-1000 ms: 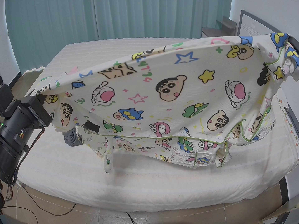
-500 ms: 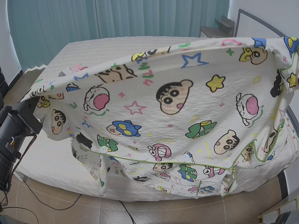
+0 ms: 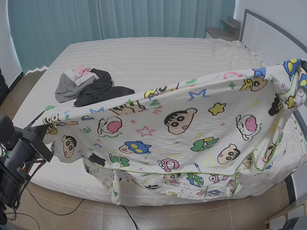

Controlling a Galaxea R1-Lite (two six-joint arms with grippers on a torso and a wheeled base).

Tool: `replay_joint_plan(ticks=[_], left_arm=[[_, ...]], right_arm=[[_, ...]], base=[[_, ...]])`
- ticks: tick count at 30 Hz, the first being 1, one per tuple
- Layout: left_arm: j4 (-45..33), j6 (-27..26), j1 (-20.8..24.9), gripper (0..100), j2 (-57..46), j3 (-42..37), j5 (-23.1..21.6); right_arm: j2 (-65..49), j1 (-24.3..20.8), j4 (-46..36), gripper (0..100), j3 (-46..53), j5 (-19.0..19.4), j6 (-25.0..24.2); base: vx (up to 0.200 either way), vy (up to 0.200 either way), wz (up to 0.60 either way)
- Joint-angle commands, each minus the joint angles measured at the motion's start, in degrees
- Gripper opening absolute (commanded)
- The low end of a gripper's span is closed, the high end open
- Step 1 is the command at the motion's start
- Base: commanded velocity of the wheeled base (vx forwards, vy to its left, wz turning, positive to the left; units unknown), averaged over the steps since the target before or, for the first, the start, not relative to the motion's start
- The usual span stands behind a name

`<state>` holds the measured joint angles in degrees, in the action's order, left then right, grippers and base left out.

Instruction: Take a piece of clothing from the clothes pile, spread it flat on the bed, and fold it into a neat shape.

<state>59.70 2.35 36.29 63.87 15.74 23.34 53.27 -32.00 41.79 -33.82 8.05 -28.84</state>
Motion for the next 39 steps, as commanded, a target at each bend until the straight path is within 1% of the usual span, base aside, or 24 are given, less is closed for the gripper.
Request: replay_joint_plan(ticks=[1, 2, 4, 10, 11, 12, 14, 15, 17, 22, 24, 25, 26, 29, 31, 32, 33, 34, 36, 39], left_arm=[[0.16, 0.20, 0.01, 0, 2.05, -1.15, 0.03], [0.16, 0.46, 0.01, 0, 2.93, -1.15, 0.03], [0.24, 0.46, 0.01, 0, 4.60, -0.88, 0.03], [0.42, 0.55, 0.01, 0, 7.41, -0.01, 0.03], [0.51, 0.64, 0.01, 0, 8.38, 0.61, 0.03], [0.42, 0.64, 0.01, 0, 9.17, 0.96, 0.03], [0.51, 0.64, 0.01, 0, 9.61, 1.22, 0.03], [0.51, 0.64, -0.08, 0, 10.93, 2.10, 0.03], [0.51, 0.81, -0.34, 0, 12.95, 3.07, 0.03], [0.51, 1.34, -0.43, 0, 17.34, 6.23, -0.05], [0.51, 1.34, -0.43, 0, 17.34, 6.23, -0.05], [0.51, 2.66, -0.61, 0, 21.12, 9.05, -0.05], [0.51, 3.01, -0.70, 0, 22.18, 9.75, -0.05], [0.51, 3.36, -1.66, 0, 26.31, 11.60, -0.05], [0.51, 3.36, -1.66, 0, 26.31, 11.60, -0.05], [0.51, 3.62, -2.98, 0, 30.62, 13.53, -0.05], [0.51, 3.62, -3.16, 0, 31.14, 13.71, -0.05], [0.51, 4.15, -3.95, 0, 34.31, 14.94, -0.05], [0.60, 4.94, -4.12, 0, 36.94, 16.17, -0.05], [0.68, 7.32, -5.09, 0, 43.71, 20.38, 0.21]], right_arm=[[1.22, 1.85, 0.05, 0, 1.47, 0.13, -0.25], [1.40, 2.91, 0.05, 0, 2.18, 0.22, -0.42], [1.48, 3.52, 0.13, 0, 3.49, 0.22, -0.51], [1.57, 3.96, 0.22, 0, 4.99, 0.13, -0.51], [1.48, 4.67, 0.22, 0, 5.16, 0.13, -0.51], [1.57, 5.81, 0.22, 0, 5.25, 0.13, -0.51], [1.75, 6.51, 0.22, 0, 5.25, 0.22, -0.51], [2.45, 7.74, 0.22, 0, 5.34, 0.22, -0.60], [3.33, 8.71, 0.22, 0, 5.34, 0.22, -0.69], [6.76, 10.73, 0.66, 0, 5.08, 0.66, -1.66], [6.76, 10.73, 0.66, 0, 5.08, 0.66, -1.66], [10.10, 12.75, 1.10, 0, 4.72, 0.92, -1.66], [10.89, 13.37, 1.28, 0, 4.72, 1.01, -1.66], [14.40, 14.69, 2.95, 0, 4.72, 1.53, -1.66], [14.40, 14.69, 2.95, 0, 4.72, 1.53, -1.66], [18.27, 16.18, 5.76, 0, 4.72, 1.62, -1.66], [18.71, 16.36, 6.11, 0, 4.72, 1.62, -1.66], [21.26, 17.23, 8.04, 0, 4.99, 1.62, -1.74], [23.28, 17.59, 9.19, 0, 5.25, 1.62, -1.74], [28.90, 18.38, 11.65, 0, 5.25, 1.62, -1.74]], base=[[0.000, 0.000, 0.00], [0.000, 0.000, 0.00], [0.000, 0.000, 0.00], [0.000, 0.000, 0.00], [0.000, 0.000, 0.00], [0.200, 0.000, 0.00], [0.200, 0.000, 0.00], [0.200, 0.000, 0.00], [0.200, 0.000, 0.00], [0.200, 0.000, 0.00], [0.200, 0.000, 0.00], [0.200, 0.000, 0.00], [0.200, 0.000, 0.00], [0.200, 0.000, 0.00], [0.200, 0.000, 0.00], [0.200, 0.000, 0.00], [0.200, 0.000, 0.00], [0.200, 0.000, 0.00], [0.200, 0.000, 0.00], [0.000, 0.000, 0.00]])
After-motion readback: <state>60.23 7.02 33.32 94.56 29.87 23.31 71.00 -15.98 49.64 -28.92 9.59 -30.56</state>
